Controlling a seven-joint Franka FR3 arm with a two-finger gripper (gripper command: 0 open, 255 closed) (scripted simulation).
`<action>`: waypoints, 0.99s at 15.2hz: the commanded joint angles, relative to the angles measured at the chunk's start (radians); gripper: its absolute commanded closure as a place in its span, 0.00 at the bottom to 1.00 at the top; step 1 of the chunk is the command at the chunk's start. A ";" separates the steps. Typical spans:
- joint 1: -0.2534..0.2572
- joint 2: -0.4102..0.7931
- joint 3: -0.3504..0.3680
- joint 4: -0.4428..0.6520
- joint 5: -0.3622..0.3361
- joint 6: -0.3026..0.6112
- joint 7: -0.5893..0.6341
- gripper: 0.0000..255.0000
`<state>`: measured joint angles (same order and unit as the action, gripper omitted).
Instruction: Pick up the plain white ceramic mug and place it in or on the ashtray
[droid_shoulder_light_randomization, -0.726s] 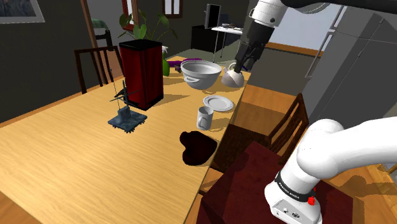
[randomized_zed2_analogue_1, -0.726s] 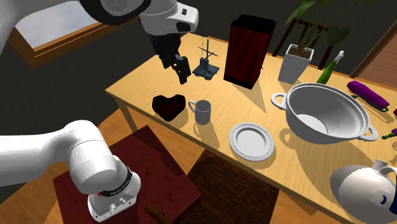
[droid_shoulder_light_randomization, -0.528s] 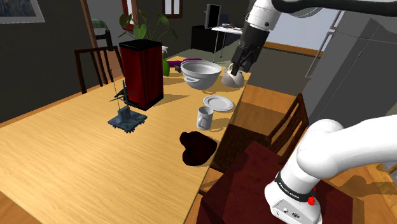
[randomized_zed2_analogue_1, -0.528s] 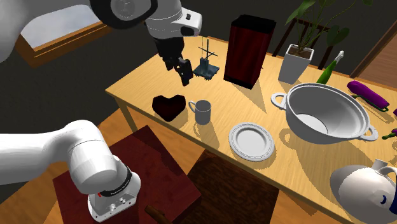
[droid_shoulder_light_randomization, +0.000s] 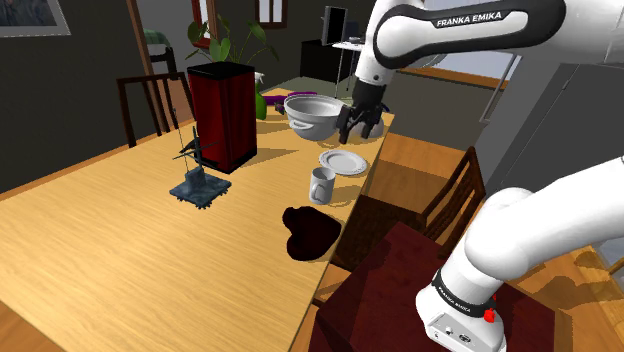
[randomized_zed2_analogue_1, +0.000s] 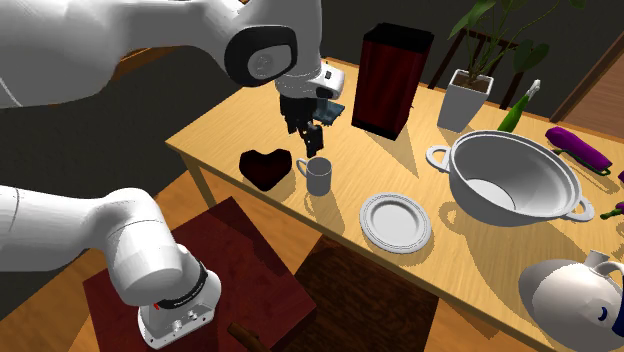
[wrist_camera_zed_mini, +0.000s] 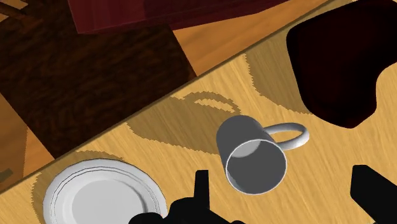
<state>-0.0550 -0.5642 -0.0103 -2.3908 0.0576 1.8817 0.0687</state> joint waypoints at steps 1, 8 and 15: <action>-0.008 0.058 0.004 -0.001 0.000 0.040 0.025 0.00; -0.031 0.294 0.013 0.006 -0.002 0.195 0.108 0.00; -0.037 0.418 0.013 -0.010 -0.001 0.306 0.138 0.00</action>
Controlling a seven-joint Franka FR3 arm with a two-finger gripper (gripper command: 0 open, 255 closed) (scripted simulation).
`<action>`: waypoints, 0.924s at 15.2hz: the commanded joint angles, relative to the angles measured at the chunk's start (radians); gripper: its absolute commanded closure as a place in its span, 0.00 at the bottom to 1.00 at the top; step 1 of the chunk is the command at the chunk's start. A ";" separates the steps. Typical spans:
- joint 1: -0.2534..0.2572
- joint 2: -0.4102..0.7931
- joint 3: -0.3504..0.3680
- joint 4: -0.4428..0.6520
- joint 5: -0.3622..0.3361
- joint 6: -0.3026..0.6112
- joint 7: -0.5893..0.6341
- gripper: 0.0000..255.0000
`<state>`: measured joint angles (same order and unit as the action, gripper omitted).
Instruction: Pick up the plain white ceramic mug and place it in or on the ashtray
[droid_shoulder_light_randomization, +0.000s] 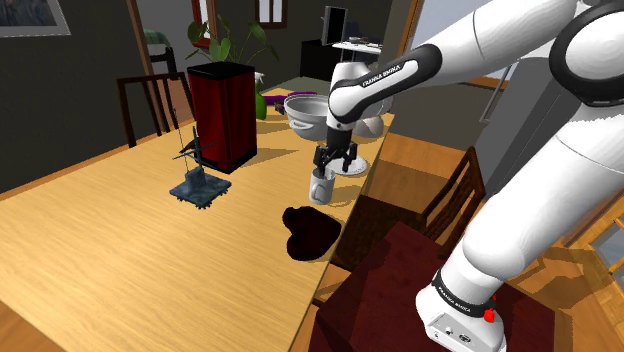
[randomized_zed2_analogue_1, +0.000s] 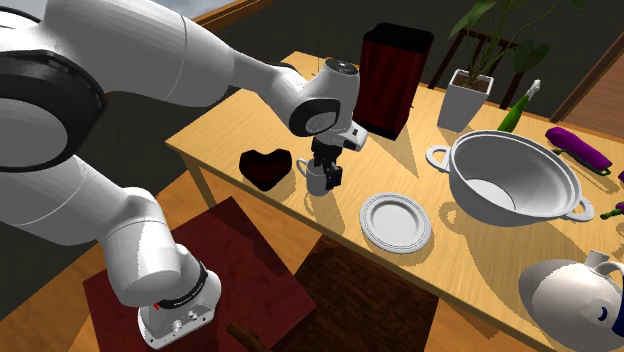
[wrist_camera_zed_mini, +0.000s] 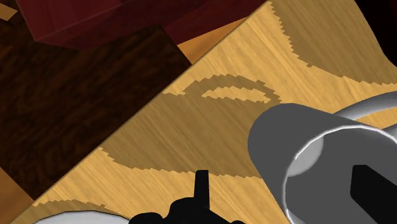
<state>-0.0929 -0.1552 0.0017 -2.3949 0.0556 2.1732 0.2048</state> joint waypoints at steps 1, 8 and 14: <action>0.001 0.016 0.002 -0.013 0.002 0.029 0.002 0.00; 0.002 0.035 0.003 -0.031 0.004 0.066 0.001 0.00; 0.002 0.035 0.003 -0.031 0.004 0.066 0.001 1.00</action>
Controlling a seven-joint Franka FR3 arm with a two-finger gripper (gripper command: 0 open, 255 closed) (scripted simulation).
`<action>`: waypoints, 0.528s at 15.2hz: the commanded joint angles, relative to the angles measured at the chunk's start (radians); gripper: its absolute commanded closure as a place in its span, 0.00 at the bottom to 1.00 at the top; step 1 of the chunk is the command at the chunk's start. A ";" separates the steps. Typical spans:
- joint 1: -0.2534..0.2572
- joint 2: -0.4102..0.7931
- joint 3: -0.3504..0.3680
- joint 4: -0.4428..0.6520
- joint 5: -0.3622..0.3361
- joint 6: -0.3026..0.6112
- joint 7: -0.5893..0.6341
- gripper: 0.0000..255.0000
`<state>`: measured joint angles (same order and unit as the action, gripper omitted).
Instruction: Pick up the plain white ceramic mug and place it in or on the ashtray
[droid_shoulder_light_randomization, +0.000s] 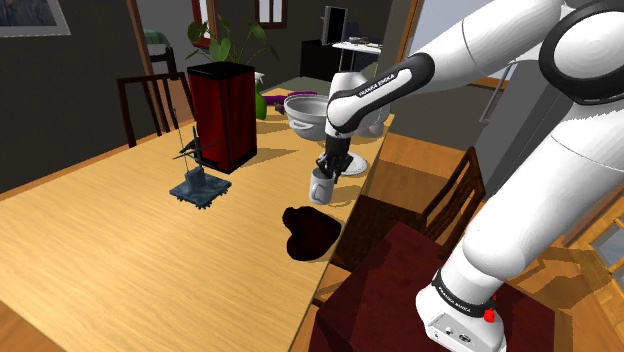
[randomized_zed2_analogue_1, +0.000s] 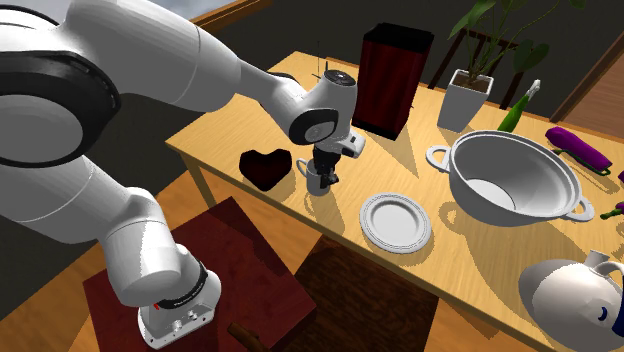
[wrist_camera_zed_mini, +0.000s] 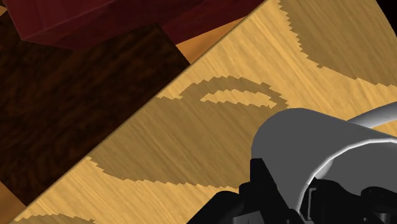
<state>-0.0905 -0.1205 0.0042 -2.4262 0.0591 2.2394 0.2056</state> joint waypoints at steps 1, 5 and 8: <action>0.000 0.000 0.000 0.000 0.000 0.000 0.000 1.00; 0.000 0.000 0.000 0.000 0.000 0.000 0.000 1.00; 0.000 -0.009 0.000 0.006 -0.001 -0.014 0.001 1.00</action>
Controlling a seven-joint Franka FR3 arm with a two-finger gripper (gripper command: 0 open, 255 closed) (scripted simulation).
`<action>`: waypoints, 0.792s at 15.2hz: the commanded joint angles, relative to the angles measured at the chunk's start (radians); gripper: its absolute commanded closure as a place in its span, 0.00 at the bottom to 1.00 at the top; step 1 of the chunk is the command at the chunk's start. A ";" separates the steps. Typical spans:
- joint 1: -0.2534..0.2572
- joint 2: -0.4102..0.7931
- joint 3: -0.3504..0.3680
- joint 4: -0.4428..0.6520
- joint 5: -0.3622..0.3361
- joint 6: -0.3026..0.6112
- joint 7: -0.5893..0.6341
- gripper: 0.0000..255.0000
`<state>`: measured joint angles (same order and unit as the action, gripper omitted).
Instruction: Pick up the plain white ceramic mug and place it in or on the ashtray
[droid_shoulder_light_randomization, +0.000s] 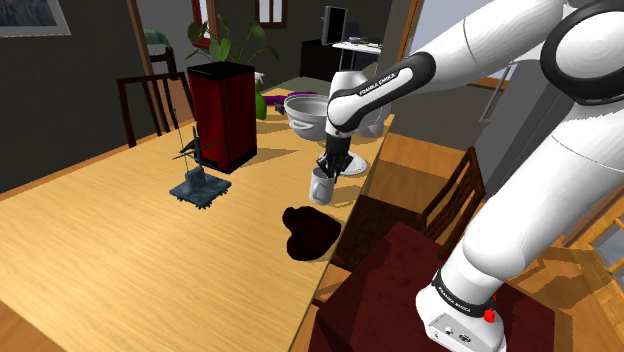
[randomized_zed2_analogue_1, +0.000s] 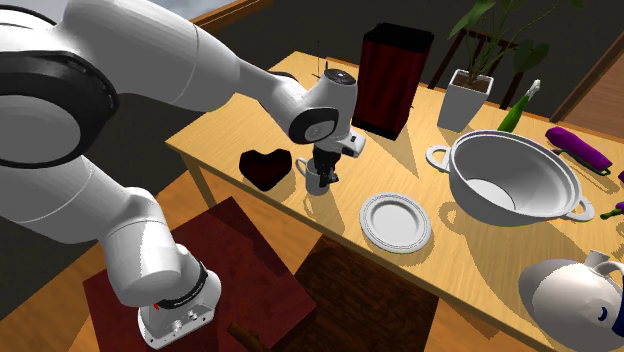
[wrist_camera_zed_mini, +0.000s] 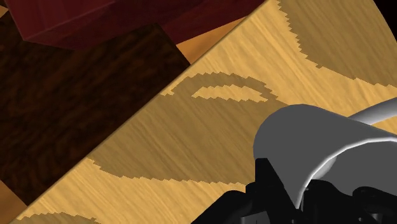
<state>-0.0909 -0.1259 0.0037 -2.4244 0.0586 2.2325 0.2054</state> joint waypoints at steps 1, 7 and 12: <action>0.000 -0.012 0.000 0.010 -0.001 -0.022 0.002 1.00; -0.001 -0.057 0.000 0.050 -0.004 -0.107 0.006 1.00; -0.001 -0.088 0.000 0.090 -0.006 -0.178 0.010 1.00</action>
<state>-0.0921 -0.2079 0.0034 -2.3441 0.0528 2.0706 0.2145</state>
